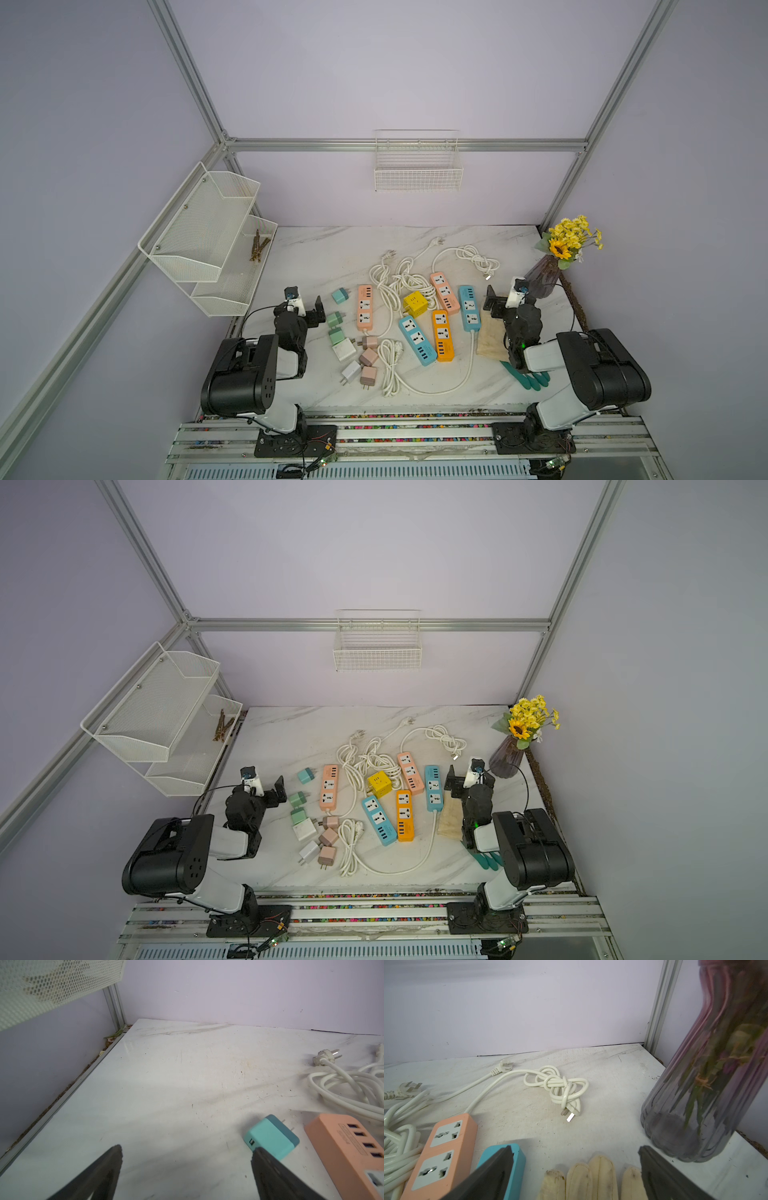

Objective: Pull the plug off the socket
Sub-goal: Reset both arms

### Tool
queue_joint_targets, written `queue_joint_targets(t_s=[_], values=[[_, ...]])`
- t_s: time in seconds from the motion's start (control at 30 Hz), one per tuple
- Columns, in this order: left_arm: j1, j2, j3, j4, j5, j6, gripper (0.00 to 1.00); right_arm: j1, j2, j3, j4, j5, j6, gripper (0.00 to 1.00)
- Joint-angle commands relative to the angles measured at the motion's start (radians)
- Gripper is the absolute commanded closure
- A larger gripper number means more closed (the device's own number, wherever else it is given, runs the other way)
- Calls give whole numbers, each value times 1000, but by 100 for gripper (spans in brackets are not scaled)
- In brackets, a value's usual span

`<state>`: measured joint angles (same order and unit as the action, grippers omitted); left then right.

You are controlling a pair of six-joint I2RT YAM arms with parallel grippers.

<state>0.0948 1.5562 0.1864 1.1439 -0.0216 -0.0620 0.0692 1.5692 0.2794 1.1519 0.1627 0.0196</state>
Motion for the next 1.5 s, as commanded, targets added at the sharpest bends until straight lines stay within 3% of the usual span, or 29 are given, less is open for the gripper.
queue_joint_targets(t_s=[0.0,0.97,1.1,1.23,1.37,1.47], values=[[-6,21,-65,292,45,25,0,4,6,12,23,-3,-6,0],[-13,65,-52,337,49,41,0,4,7,12,23,-3,-6,0],[-13,26,21,157,51,42,0,4,7,12,24,-3,-7,0],[-21,-2,224,-292,28,49,0,4,6,12,23,-2,-6,0],[-27,24,184,-166,35,60,1,4,7,12,24,-2,-6,0],[-27,-8,215,-282,38,58,0,4,7,12,23,-3,-6,0]])
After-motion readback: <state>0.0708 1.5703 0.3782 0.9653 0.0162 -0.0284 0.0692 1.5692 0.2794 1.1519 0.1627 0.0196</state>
